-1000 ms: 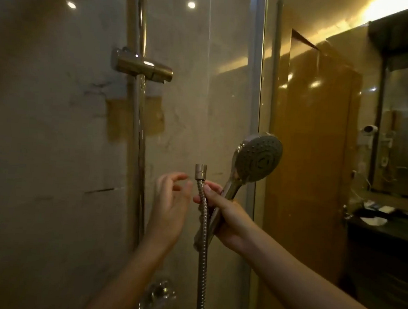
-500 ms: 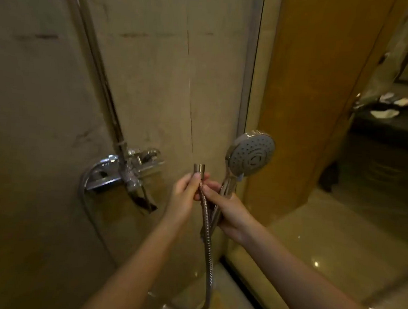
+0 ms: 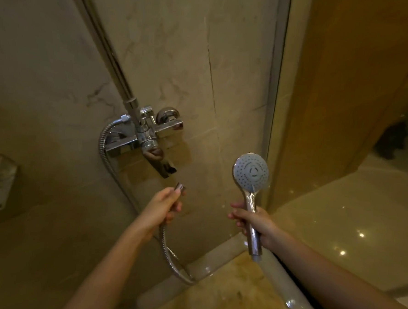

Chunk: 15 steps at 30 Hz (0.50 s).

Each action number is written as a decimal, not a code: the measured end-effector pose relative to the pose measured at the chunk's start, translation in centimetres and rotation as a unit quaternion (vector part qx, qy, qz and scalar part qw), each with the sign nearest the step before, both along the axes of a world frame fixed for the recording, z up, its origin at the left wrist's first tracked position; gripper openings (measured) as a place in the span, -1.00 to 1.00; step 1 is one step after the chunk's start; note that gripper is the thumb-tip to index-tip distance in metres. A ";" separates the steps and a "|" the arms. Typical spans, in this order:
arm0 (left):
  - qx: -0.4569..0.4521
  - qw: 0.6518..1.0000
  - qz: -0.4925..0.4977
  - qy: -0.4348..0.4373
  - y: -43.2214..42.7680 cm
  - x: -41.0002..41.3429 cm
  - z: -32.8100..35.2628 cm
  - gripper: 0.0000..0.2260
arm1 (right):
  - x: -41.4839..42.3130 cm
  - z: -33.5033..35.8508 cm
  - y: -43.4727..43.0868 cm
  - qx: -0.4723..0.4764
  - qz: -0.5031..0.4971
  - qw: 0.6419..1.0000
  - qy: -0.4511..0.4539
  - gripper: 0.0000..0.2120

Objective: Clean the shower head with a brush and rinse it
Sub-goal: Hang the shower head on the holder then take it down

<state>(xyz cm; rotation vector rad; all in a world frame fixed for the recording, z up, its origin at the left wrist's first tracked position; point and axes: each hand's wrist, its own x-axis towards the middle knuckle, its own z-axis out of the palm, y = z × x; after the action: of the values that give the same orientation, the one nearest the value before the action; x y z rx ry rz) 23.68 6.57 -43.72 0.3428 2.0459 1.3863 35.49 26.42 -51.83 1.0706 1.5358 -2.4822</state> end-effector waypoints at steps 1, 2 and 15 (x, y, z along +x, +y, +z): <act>-0.017 1.000 0.006 0.008 -0.2 -0.5 0.1 -0.79 | 0.0 -0.2 0.1 0.017 0.013 1.000 -0.011 -0.77; -0.034 0.999 0.011 0.014 -0.3 -0.9 0.1 -0.78 | -0.1 -0.3 0.2 0.034 0.027 0.999 -0.020 -0.77; -0.133 0.987 -0.040 0.084 0.0 -6.4 2.0 -0.75 | -2.4 -1.2 -0.4 0.123 0.099 0.987 -0.044 -0.90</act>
<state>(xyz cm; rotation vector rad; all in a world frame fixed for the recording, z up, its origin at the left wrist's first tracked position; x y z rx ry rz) 17.23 6.56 -41.77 0.4324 2.2939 1.0502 33.12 26.05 -53.05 0.9841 1.8577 -2.1314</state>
